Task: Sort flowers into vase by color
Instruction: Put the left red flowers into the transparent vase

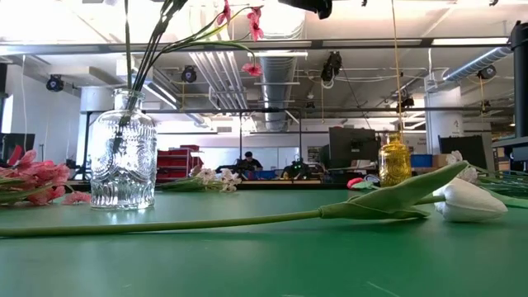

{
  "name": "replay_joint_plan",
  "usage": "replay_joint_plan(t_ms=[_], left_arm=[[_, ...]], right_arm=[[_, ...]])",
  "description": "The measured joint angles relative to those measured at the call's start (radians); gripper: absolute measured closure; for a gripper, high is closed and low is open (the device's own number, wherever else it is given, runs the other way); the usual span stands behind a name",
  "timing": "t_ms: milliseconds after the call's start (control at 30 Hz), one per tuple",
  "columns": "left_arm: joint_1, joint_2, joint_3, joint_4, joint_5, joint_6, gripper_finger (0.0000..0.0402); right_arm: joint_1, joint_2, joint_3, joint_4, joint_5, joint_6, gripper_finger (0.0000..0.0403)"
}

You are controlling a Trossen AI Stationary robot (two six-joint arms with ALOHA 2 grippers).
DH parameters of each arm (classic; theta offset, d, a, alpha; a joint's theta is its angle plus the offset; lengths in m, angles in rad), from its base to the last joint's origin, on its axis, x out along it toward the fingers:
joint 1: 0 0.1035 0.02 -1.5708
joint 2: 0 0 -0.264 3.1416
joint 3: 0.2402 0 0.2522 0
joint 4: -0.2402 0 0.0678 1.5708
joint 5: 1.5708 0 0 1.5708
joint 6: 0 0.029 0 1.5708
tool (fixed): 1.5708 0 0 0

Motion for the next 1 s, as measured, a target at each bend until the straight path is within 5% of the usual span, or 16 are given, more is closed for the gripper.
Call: replay_joint_plan(t_ms=[500,1000], left_arm=[[0.0,0.021,-0.003,0.0,0.009,-0.026,0.0369],[0.0,0.021,-0.003,-0.003,0.127,-0.03,0.02]], right_arm=[[0.0,0.0,0.0,-0.013,0.0,-0.01,0.0151],[0.0,0.0,0.0,-0.021,0.0,0.003,0.0138]])
